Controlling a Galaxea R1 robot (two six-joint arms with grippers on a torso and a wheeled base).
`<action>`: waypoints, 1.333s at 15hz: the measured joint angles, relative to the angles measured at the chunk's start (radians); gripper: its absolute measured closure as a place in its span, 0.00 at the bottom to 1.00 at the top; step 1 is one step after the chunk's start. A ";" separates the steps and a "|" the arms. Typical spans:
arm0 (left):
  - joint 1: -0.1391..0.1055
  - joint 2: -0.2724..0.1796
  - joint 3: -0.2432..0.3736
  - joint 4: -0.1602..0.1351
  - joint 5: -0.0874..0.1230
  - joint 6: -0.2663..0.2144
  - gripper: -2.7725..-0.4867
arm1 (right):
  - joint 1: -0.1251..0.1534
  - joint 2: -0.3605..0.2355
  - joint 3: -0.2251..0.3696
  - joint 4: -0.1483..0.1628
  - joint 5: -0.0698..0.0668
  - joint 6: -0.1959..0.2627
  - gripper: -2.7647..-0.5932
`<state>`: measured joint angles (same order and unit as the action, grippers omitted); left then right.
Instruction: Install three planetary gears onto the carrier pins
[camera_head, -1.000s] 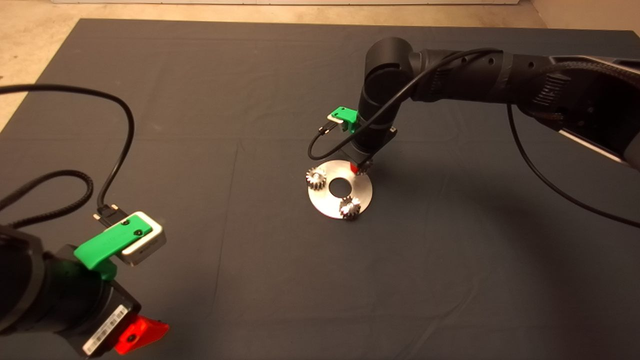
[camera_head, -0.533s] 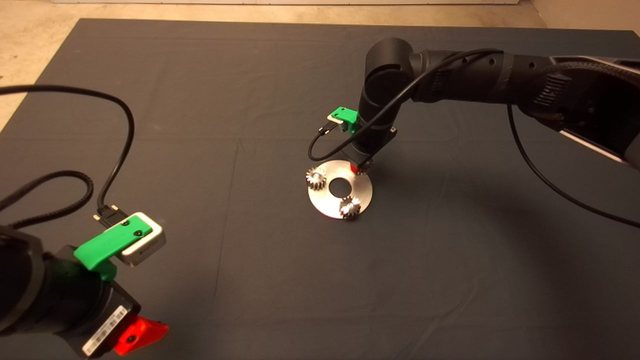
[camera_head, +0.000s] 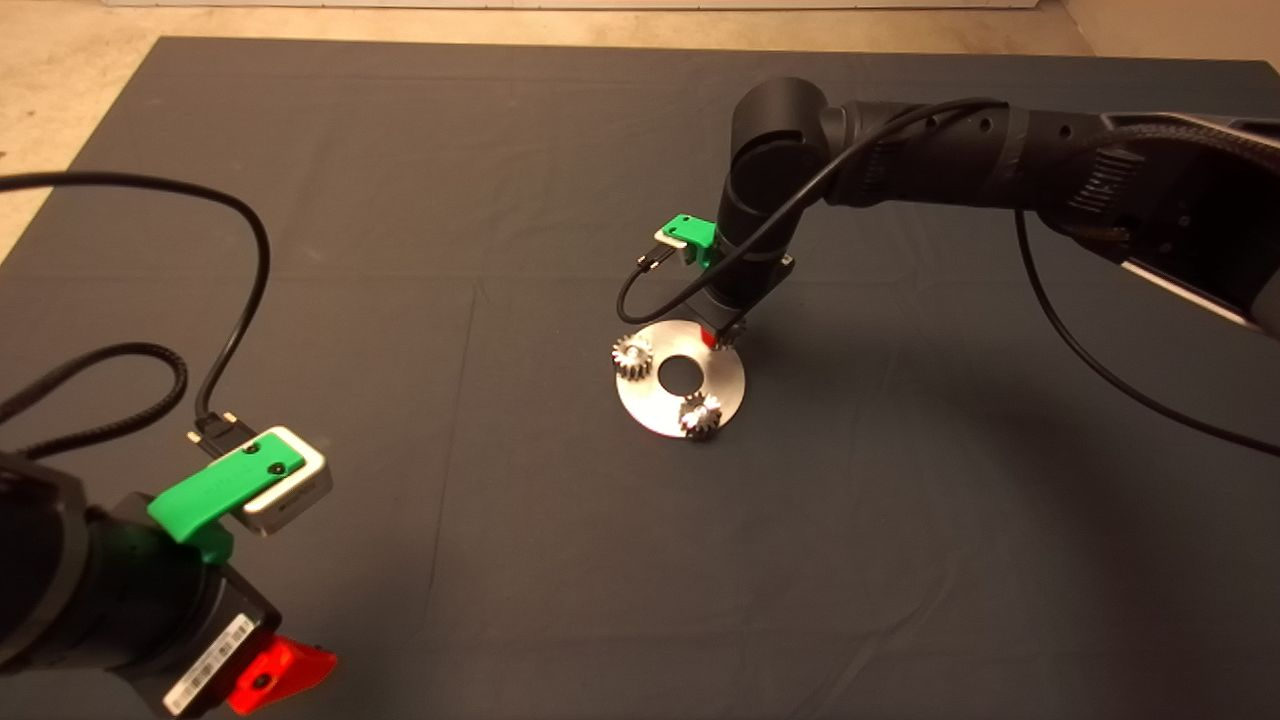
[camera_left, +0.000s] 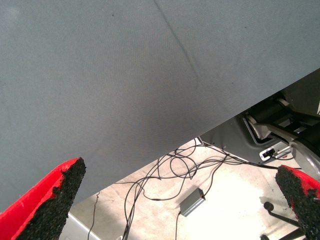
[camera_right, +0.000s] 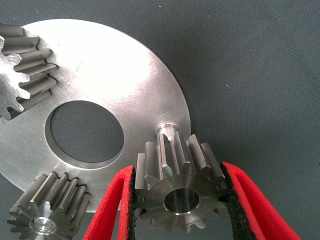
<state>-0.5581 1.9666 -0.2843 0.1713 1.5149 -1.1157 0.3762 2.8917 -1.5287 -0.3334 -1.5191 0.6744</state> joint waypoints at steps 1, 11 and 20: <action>0.000 0.000 0.000 0.000 0.000 0.004 0.00 | 0.000 0.000 0.000 0.000 0.000 0.000 0.84; 0.000 -0.001 0.000 0.000 -0.005 0.006 0.00 | 0.003 -0.020 0.048 0.002 0.026 0.003 0.84; 0.000 -0.001 0.000 -0.001 -0.007 0.006 0.00 | 0.015 -0.024 0.044 0.013 0.045 0.003 0.84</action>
<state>-0.5581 1.9657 -0.2843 0.1706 1.5077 -1.1098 0.3911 2.8676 -1.4851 -0.3202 -1.4740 0.6779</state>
